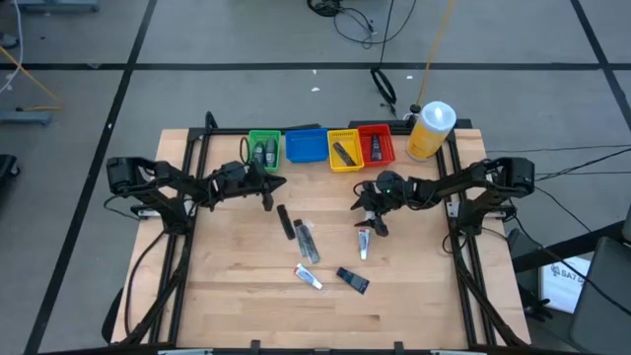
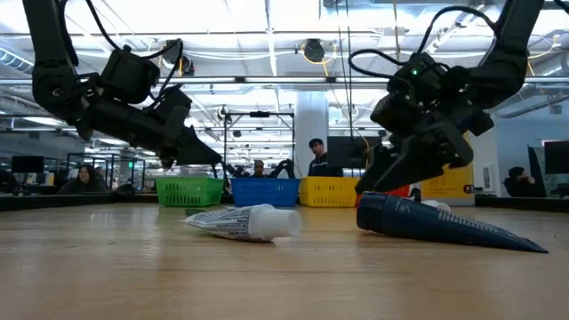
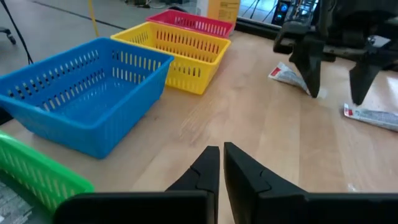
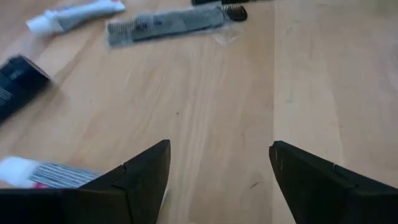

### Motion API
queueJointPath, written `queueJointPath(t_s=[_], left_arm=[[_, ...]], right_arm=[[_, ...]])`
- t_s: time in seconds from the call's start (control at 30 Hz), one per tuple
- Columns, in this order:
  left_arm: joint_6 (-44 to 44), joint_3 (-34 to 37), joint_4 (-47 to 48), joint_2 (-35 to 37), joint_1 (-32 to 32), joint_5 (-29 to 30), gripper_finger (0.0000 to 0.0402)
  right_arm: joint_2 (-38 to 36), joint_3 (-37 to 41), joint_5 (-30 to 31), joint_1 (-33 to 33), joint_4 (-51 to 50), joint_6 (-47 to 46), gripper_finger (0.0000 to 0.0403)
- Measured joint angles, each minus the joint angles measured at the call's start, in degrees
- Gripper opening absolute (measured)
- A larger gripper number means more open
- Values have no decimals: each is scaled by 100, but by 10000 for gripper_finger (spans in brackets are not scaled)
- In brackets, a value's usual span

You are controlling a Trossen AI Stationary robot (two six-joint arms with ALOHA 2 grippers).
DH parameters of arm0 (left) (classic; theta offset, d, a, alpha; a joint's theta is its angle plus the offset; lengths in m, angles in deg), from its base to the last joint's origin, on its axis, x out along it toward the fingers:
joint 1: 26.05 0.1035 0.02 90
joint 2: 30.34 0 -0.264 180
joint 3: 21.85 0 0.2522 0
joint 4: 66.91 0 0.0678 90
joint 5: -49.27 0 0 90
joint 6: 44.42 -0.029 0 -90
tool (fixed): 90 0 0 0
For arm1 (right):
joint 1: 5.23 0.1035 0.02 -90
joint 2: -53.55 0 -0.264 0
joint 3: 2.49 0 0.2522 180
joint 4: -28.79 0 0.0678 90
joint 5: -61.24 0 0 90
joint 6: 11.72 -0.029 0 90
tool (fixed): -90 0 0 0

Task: Pick & Place Travel size toiletries
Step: Put the bottom right white toothpaste into the blue bin

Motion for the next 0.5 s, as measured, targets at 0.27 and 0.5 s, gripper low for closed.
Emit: queueJointPath(t_s=[0.27,0.5], left_arm=[[-35,-198,1,1,-7,38,7],[-59,-364,-1,0,-64,41,30]], right_arm=[[493,7,-459,2,89,209,265],[1204,2,-224,18,1477,-449,265]])
